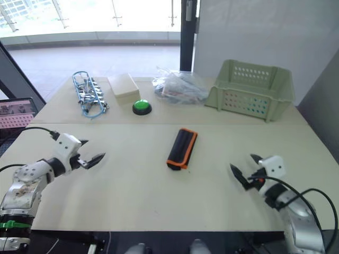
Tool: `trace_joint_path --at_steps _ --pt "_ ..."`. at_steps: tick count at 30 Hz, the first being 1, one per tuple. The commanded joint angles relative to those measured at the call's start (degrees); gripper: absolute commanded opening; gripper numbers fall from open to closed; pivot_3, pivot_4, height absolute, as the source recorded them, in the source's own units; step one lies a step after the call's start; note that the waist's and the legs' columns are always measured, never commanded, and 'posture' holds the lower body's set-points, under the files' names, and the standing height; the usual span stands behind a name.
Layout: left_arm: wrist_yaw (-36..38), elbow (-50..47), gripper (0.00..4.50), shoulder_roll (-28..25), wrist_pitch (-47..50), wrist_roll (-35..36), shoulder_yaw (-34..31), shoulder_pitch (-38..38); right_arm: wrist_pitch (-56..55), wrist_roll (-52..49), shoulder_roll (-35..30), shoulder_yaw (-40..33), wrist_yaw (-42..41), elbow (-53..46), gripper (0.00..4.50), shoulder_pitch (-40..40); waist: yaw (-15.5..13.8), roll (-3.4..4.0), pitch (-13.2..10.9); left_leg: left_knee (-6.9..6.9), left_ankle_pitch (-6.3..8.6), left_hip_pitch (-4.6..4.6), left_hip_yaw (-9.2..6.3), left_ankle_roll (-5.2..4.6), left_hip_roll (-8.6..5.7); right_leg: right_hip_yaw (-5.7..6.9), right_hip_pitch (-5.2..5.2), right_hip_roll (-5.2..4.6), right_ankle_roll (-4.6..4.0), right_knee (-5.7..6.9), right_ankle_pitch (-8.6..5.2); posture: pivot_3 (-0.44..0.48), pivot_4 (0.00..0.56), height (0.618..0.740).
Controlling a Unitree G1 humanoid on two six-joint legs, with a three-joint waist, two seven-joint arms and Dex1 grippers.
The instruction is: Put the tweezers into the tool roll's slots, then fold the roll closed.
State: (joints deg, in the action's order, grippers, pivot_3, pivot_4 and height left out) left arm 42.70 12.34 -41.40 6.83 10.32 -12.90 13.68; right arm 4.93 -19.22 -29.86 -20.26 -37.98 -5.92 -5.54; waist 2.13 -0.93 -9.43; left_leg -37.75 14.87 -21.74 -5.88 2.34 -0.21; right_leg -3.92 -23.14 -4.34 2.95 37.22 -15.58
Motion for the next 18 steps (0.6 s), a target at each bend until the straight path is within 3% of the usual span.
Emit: trace_joint_path --at_steps 1,10,18 --pt "-0.02 0.88 4.50 -1.62 -4.49 0.23 -3.40 -3.32 -3.73 -0.63 -0.07 -4.44 0.05 -2.49 4.46 -5.78 -0.07 0.00 0.00 0.01 0.00 0.01 0.00 0.00 0.00 0.00 0.01 0.00 0.00 0.00 0.00 0.000 0.150 0.740" --pt "-0.31 -1.56 4.50 1.45 -7.02 2.94 -4.76 -10.49 -3.21 -2.96 -0.10 -6.27 0.17 -1.98 4.46 -8.37 0.27 -0.02 -0.01 0.02 0.00 0.27 0.05 0.00 0.06 -0.01 0.20 0.03 -0.02 0.00 0.01 0.000 0.150 0.740" --pt "1.69 -2.53 4.50 1.64 -4.21 6.51 -5.93 -11.56 -3.51 -3.06 -0.71 -6.12 0.04 -1.21 4.46 -7.46 0.11 -0.02 -0.01 0.03 0.01 0.40 0.06 -0.01 0.04 -0.01 0.39 0.01 -0.02 -0.03 0.01 0.000 0.150 0.740"
